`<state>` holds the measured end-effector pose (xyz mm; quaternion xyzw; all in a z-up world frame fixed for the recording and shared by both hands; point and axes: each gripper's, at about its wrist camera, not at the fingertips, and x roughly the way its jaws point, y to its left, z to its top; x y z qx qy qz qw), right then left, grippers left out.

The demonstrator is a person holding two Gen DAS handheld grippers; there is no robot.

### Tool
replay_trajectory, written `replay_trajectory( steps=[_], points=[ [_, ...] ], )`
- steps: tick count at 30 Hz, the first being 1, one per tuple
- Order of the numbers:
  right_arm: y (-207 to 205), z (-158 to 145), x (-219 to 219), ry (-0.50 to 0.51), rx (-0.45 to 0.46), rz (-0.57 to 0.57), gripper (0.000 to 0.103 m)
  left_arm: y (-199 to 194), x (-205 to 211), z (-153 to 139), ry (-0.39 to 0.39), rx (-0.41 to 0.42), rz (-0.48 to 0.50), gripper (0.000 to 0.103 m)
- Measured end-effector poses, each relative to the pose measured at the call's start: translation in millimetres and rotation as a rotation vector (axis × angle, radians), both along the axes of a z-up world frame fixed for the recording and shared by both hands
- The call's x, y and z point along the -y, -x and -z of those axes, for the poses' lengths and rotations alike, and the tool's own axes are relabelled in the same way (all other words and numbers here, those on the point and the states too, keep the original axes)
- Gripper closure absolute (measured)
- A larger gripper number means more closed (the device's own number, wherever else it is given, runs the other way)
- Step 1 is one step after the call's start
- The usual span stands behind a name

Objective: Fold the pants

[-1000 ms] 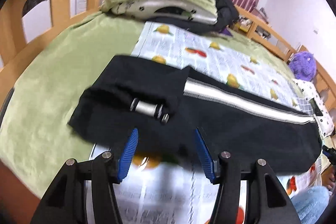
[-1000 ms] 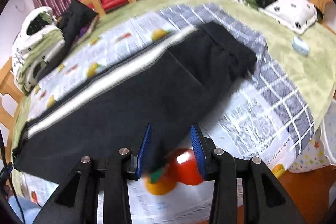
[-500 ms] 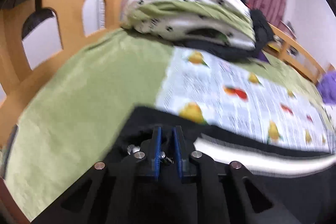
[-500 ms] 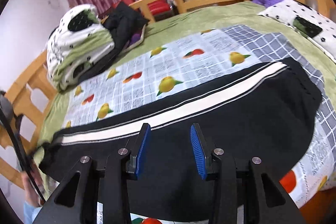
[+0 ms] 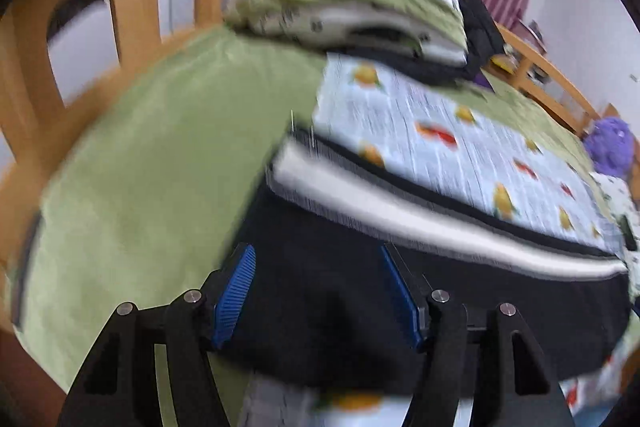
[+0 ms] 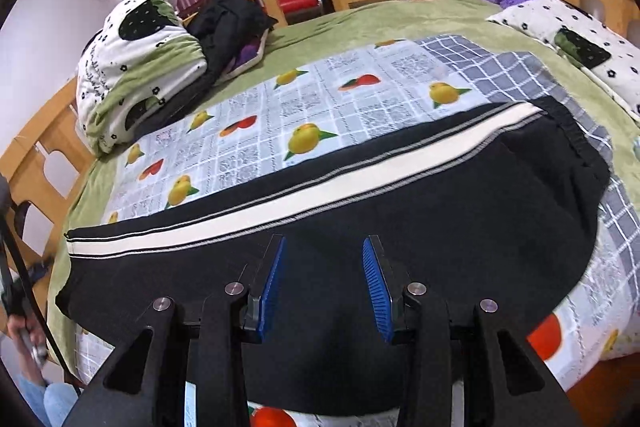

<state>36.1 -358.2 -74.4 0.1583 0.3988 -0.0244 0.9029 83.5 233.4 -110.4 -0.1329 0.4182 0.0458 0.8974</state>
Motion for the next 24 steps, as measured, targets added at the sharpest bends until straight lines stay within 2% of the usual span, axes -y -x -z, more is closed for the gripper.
replay_trajectory(
  steps=[4,7,9,12,16,17,18,19,20,22,24],
  points=[
    [16.9,-2.0,3.5,-0.003,0.004,0.010,0.063,41.2,-7.6,40.7,0.157,-0.058,0.017,0.042],
    [24.7,-1.0,3.4,-0.022,0.004,0.012,0.063,55.5,-11.4,66.3,0.270,-0.078,0.023,0.043],
    [26.6,0.8,3.3,-0.037,-0.001,0.011,0.063,55.4,-13.9,72.8,0.295,-0.063,0.007,0.043],
    [31.1,6.1,1.4,-0.041,-0.012,0.009,0.063,51.5,-25.8,75.2,0.335,-0.004,-0.069,0.043],
    [34.8,17.3,-0.6,-0.026,-0.035,0.015,0.063,34.9,-41.2,91.4,0.434,0.002,-0.173,0.044],
    [35.0,20.3,-0.6,-0.023,-0.043,0.016,0.063,32.9,-42.7,91.4,0.434,0.017,-0.190,0.051],
    [34.8,23.8,-0.7,-0.015,-0.056,0.018,0.063,30.5,-44.4,89.8,0.420,0.024,-0.204,0.073],
    [34.9,26.4,-0.7,-0.004,-0.065,0.020,0.063,27.8,-47.0,86.3,0.391,0.018,-0.216,0.084],
    [35.7,27.7,0.0,0.001,-0.065,0.022,0.063,28.3,-52.3,80.5,0.377,0.025,-0.215,0.091],
    [38.3,28.5,4.2,-0.008,-0.049,0.034,0.063,38.5,-67.3,59.4,0.410,0.100,-0.219,0.094],
    [40.2,32.1,10.7,-0.034,-0.034,0.045,0.063,48.4,-77.0,45.1,0.430,0.130,-0.213,0.094]
  ],
)
